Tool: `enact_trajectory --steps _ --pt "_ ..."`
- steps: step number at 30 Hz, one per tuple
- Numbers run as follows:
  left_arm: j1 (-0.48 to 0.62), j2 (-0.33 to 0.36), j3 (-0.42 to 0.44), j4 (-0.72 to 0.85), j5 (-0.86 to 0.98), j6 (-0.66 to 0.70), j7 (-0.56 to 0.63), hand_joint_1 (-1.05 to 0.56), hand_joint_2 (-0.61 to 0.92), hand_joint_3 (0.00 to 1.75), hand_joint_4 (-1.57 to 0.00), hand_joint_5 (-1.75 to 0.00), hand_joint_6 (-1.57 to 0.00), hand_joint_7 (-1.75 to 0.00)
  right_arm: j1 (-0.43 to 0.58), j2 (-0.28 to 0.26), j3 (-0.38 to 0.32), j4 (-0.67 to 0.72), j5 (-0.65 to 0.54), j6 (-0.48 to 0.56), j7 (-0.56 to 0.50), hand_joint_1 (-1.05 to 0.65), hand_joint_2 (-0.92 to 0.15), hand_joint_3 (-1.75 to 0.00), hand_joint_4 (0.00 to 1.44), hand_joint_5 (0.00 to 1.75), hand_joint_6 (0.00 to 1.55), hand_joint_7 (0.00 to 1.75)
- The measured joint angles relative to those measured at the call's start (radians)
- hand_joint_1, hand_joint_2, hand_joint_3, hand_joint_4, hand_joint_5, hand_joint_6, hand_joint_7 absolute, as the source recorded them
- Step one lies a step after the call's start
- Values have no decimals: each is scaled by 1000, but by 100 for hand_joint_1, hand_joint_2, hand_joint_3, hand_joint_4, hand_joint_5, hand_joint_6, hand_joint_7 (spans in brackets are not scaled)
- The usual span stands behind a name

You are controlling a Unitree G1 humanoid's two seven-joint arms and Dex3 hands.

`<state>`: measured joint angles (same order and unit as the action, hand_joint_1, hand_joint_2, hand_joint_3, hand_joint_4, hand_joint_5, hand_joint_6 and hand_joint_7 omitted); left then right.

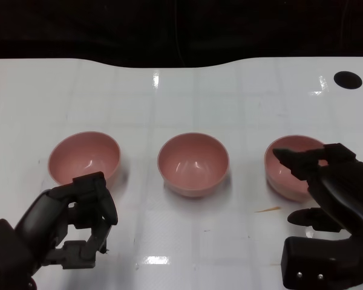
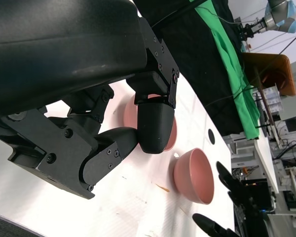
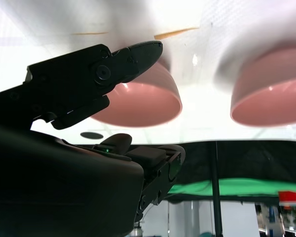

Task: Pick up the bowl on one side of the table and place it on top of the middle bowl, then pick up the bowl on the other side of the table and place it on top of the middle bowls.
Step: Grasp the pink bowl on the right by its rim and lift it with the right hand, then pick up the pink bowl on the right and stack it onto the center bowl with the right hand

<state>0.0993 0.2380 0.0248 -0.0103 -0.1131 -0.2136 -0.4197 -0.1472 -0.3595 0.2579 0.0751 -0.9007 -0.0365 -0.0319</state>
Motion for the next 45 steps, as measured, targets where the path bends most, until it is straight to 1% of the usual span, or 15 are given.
enact_trajectory --steps 7,9,13,15,19,20,21,22,23,27,31,34,37,40,45 --pt "-1 -2 0 3 2 -15 0 -13 45 122 -84 -175 -67 -175 -106 0 77 205 -40 -6 -67 -58 -86 -1 16 58 36 4" --pt "-1 -2 0 3 2 -14 0 -12 45 124 -84 -175 -67 -175 -143 2 100 275 -47 -8 -92 -55 -87 0 25 48 43 3" --pt "1 -2 0 2 1 -10 0 -12 45 125 -84 -175 -68 -174 -213 10 141 432 -45 -31 -153 -39 -90 0 62 34 62 5" --pt "1 -3 0 1 1 -10 0 -13 45 125 -85 -175 -68 -174 -241 18 152 493 -39 -53 -192 -28 -92 -2 66 91 79 5" --pt "0 -7 -1 1 2 -9 3 -13 45 125 -84 -175 -68 -174 -273 26 169 591 -22 -123 -306 -17 -90 -8 87 156 122 20" --pt "0 -9 -2 1 2 -9 4 -12 45 125 -84 -175 -68 -174 -280 26 176 617 -23 -148 -353 -17 -87 -17 97 167 106 92" --pt "0 -10 -4 1 3 -9 6 -12 46 125 -84 -175 -68 -173 -286 26 182 641 -25 -172 -404 -18 -84 -22 100 171 92 129" --pt "1 -11 -4 1 3 -9 7 -12 47 125 -84 -175 -68 -173 -293 26 189 659 -29 -183 -441 -19 -79 -37 100 173 83 151" --pt "1 -11 -5 1 5 -8 8 -13 48 125 -84 -175 -68 -172 -301 26 196 670 -35 -185 -469 -21 -69 -62 100 174 78 165" --pt "1 -11 -4 1 6 -7 20 -18 49 120 -84 -175 -70 -168 -335 25 207 692 -39 -192 -526 -21 -60 -88 104 175 74 174" --pt "-15 -9 -4 17 14 -12 21 -18 49 118 -83 -175 -70 -167 -360 25 207 695 -26 -198 -539 -22 -53 -99 104 175 72 175" --pt "-30 -9 -5 35 25 -24 24 -17 55 108 -83 -175 -72 -167 -369 24 196 682 -10 -213 -569 -18 -42 -113 101 175 77 175" --pt "-34 -12 -8 36 26 -25 25 -16 55 107 -84 -175 -74 -164 -372 18 181 655 11 -243 -587 -21 -41 -122 100 175 78 175" --pt "-30 -18 -17 13 26 12 26 -18 54 107 -83 -175 -74 -162 -382 -4 168 561 60 -305 -545 -26 -43 -125 99 175 77 171" --pt "-20 -19 -21 -39 26 65 26 -17 57 105 -81 -175 -71 -161 -382 -3 148 415 116 -324 -421 -27 -36 -131 100 175 77 174"
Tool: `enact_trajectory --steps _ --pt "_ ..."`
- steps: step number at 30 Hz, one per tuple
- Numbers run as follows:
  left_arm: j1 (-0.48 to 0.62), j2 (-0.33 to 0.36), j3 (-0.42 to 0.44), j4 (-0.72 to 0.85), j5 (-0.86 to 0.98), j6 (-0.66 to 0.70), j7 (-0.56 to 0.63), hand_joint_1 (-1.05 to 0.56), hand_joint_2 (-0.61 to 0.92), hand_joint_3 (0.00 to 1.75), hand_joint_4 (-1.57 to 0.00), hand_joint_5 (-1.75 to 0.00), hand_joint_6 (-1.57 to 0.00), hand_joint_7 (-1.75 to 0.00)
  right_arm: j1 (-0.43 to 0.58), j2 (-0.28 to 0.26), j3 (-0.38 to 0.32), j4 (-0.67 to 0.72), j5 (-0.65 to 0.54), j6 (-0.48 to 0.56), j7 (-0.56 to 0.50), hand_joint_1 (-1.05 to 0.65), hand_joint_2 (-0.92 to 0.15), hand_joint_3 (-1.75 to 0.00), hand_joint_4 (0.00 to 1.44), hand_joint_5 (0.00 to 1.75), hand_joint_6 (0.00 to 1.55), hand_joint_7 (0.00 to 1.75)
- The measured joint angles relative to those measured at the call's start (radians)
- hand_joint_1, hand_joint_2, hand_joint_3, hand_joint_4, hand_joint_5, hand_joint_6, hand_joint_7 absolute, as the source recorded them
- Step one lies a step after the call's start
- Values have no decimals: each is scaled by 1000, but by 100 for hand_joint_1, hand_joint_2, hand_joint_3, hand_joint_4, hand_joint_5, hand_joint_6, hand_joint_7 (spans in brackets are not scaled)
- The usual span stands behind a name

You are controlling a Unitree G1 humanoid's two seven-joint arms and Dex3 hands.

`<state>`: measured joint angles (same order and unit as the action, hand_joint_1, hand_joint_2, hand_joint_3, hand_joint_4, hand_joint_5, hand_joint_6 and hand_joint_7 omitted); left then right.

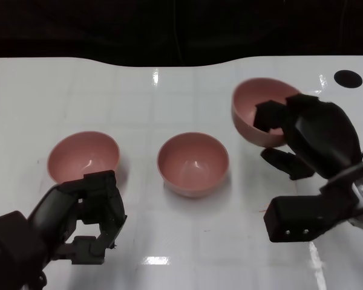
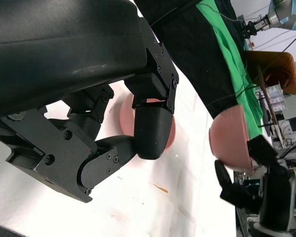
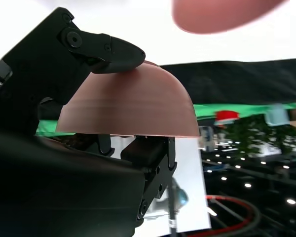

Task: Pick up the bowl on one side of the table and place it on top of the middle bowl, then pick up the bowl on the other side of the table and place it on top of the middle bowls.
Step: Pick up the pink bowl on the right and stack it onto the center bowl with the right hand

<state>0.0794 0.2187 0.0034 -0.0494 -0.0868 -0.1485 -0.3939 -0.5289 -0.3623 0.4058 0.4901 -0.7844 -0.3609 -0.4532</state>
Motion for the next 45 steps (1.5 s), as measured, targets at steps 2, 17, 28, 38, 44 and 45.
enact_trajectory --steps 2,17,28,38,44,45 --pt "8 0 1 -3 -2 2 0 -17 59 101 -80 -175 -71 -160 1 10 -5 -37 24 5 53 -24 -34 -135 101 175 77 174" --pt "31 -9 -2 -5 -15 -28 -1 -16 56 106 -81 -175 -68 -171 -63 161 59 -14 32 -35 159 -16 -23 -142 101 175 79 175" --pt "30 -11 -5 -5 -15 -38 -1 -17 55 105 -82 -175 -68 -173 -90 172 86 75 25 -43 162 -17 -30 -129 98 175 75 175" --pt "31 -17 -10 -6 -6 -42 0 -16 54 110 -83 -175 -67 -175 -132 204 131 224 12 -41 219 -19 -43 -101 86 157 98 77" --pt "33 -25 -15 -6 2 -49 0 -15 52 112 -83 -175 -67 -175 -138 204 135 241 13 -46 270 -32 -74 -47 85 103 97 33" --pt "33 -25 -15 -6 2 -49 0 -15 52 113 -83 -175 -67 -175 -140 203 142 240 12 -39 291 -41 -85 -35 69 73 81 17"
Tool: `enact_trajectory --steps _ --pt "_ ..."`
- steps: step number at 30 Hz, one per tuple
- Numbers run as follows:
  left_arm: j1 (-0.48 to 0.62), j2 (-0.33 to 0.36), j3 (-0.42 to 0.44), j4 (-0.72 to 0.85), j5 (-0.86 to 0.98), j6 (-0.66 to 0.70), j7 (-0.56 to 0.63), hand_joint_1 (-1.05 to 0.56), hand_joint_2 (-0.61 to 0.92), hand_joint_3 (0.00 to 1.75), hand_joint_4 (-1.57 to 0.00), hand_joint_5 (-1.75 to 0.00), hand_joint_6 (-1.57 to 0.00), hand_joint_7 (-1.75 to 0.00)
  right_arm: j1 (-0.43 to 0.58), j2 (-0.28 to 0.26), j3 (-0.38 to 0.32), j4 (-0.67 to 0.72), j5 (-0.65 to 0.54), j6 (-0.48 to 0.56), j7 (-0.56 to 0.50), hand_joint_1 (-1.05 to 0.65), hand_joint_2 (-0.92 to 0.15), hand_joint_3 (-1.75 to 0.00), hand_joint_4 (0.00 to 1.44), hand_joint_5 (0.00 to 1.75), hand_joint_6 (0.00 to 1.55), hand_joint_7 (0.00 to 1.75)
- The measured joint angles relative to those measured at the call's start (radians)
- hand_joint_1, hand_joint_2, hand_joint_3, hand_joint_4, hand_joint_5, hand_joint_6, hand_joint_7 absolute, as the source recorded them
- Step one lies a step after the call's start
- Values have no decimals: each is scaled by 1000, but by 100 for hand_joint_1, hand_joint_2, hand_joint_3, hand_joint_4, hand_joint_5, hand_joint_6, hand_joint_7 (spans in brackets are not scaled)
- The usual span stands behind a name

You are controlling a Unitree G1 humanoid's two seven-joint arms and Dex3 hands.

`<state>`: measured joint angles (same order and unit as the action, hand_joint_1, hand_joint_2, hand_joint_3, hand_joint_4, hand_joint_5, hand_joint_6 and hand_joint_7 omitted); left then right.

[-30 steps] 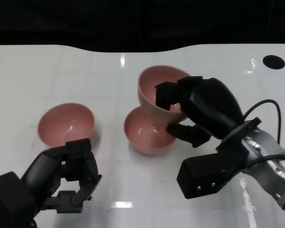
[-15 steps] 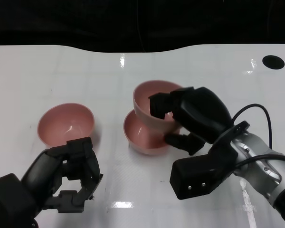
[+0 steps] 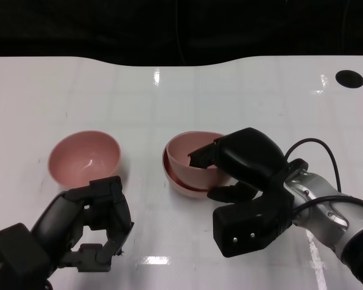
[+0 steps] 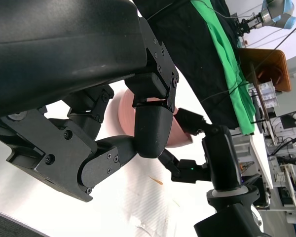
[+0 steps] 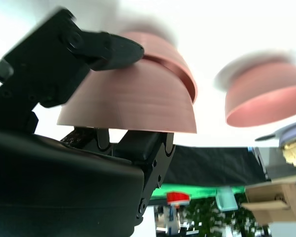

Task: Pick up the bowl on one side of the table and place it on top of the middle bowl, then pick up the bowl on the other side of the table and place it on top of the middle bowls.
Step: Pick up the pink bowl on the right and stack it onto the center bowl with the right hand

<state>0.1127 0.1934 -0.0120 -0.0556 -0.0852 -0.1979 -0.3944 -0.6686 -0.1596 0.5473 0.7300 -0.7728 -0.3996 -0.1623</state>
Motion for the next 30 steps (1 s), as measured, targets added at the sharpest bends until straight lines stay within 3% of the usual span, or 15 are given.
enact_trajectory --steps 3,10,16,25,30 --pt "-1 0 -1 0 3 -4 0 -17 52 113 -84 -175 -67 -175 -11 -6 25 -5 -20 43 97 -60 -91 -28 42 36 55 2" --pt "-1 0 -2 -4 19 -4 12 -18 56 104 -82 -175 -66 -175 -13 -23 49 -55 -39 79 148 -80 -92 -34 10 18 24 0" --pt "-1 1 -2 -10 19 10 14 -20 56 102 -82 -175 -67 -175 18 -38 44 -134 -38 90 149 -86 -92 -36 0 14 13 0" --pt "-2 4 -2 -10 18 17 15 -21 57 99 -82 -175 -66 -175 82 -65 7 -295 -20 107 157 -89 -92 -39 1 17 12 0" --pt "-6 4 3 6 17 -10 15 -19 61 93 -83 -175 -67 -175 154 -95 -37 -425 9 119 175 -83 -92 -34 0 37 18 3"
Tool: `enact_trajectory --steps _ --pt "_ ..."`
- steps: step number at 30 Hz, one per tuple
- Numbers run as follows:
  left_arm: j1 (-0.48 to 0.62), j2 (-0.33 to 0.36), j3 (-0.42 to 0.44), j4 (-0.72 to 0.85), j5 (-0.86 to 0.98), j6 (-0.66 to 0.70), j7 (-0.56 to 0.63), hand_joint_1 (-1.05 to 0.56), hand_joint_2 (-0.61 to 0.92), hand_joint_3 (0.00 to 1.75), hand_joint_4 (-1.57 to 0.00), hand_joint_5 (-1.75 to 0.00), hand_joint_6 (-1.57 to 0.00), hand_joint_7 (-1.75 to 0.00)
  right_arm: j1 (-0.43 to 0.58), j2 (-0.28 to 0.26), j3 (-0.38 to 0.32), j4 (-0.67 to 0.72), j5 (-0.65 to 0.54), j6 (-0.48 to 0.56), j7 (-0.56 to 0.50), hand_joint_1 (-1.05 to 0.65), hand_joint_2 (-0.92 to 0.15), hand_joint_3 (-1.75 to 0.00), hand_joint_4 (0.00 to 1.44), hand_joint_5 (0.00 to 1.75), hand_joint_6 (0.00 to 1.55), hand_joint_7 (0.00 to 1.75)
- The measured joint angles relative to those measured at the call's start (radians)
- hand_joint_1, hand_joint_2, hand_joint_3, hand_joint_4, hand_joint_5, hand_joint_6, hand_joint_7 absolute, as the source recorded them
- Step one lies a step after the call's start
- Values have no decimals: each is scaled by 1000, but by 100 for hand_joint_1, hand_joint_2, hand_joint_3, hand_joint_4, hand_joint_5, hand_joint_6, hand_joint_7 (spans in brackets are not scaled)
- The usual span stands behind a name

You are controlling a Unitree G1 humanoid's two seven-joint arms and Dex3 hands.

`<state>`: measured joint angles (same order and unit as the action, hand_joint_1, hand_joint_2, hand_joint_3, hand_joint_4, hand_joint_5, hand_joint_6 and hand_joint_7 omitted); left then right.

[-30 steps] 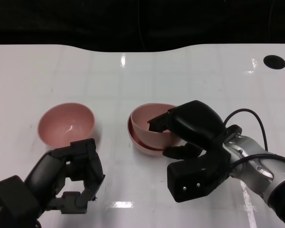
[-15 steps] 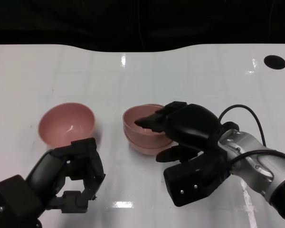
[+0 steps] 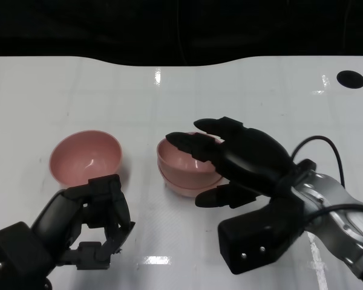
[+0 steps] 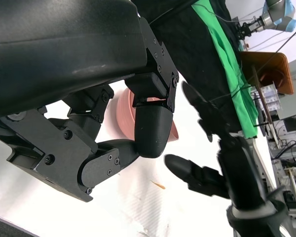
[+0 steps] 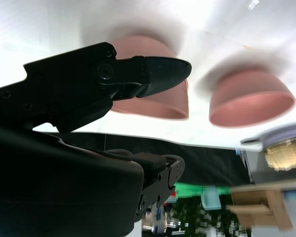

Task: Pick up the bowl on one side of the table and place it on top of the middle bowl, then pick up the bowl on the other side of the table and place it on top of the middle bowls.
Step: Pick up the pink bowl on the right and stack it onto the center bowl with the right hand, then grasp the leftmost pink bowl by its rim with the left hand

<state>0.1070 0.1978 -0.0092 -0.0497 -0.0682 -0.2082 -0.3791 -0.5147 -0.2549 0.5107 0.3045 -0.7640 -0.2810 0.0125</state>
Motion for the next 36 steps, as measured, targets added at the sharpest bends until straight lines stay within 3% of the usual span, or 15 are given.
enact_trajectory --steps 3,6,13,15,16,19,22,23,24,26,29,30,32,33,36 --pt "-2 0 3 14 -3 -21 0 -18 60 94 -83 -175 -67 -175 43 -24 -30 -44 17 -23 -4 -79 -92 -32 0 44 20 4" --pt "-6 0 4 24 -13 -26 0 -16 51 113 -85 -175 -69 -172 93 -43 -65 -73 42 -67 -38 -69 -92 -25 0 69 27 7" --pt "-7 0 8 33 -18 -27 0 -15 49 118 -85 -175 -69 -172 138 -61 -94 -96 54 -110 -68 -67 -92 -24 0 75 29 7" --pt "-9 1 10 32 -17 -31 0 -18 49 119 -83 -175 -70 -168 190 -68 -136 -119 85 -173 -123 -36 -87 -17 29 95 59 25" --pt "-6 3 18 33 -17 -34 2 -19 48 119 -83 -175 -70 -166 231 -74 -161 -134 110 -226 -163 -29 -86 -15 35 100 65 29" --pt "-5 12 39 34 -17 -34 8 -20 48 120 -83 -175 -71 -164 323 -101 -204 -142 144 -307 -214 -23 -85 -14 40 105 69 33" --pt "-11 11 38 34 -17 -36 10 -20 48 120 -83 -175 -71 -163 336 -104 -225 -140 145 -323 -217 -22 -85 -14 40 106 69 35" --pt "-16 11 38 39 -5 -53 13 -18 51 115 -79 -168 -71 -145 343 -105 -235 -143 149 -334 -222 -13 -75 -38 63 103 84 43" --pt "-19 14 42 48 16 -91 22 -18 53 112 -78 -166 -71 -138 363 -105 -250 -152 159 -349 -233 -10 -60 -68 72 100 89 46" --pt "-22 30 61 69 48 -155 44 -17 54 110 -77 -164 -72 -132 405 -105 -273 -168 174 -379 -244 -8 -46 -96 80 97 94 48" --pt "-28 41 74 92 63 -189 56 -17 55 109 -77 -163 -72 -130 432 -106 -284 -169 176 -387 -246 -7 -42 -104 82 97 95 48" --pt "-32 41 74 96 70 -196 59 -17 57 101 -72 -144 -71 -114 435 -105 -290 -169 177 -392 -246 -4 -36 -122 89 113 102 60" --pt "-43 42 83 98 81 -201 78 -16 59 94 -71 -132 -71 -102 446 -105 -305 -168 184 -406 -252 -3 -32 -134 91 124 103 70" --pt "-46 44 90 94 90 -200 91 -19 65 78 -67 -126 -70 -91 452 -105 -310 -168 186 -409 -253 -4 -30 -143 92 145 102 84" --pt "-45 59 98 45 130 -165 115 -21 82 42 -60 -117 -69 -68 468 -103 -314 -165 187 -408 -253 -4 -25 -154 93 169 96 113"
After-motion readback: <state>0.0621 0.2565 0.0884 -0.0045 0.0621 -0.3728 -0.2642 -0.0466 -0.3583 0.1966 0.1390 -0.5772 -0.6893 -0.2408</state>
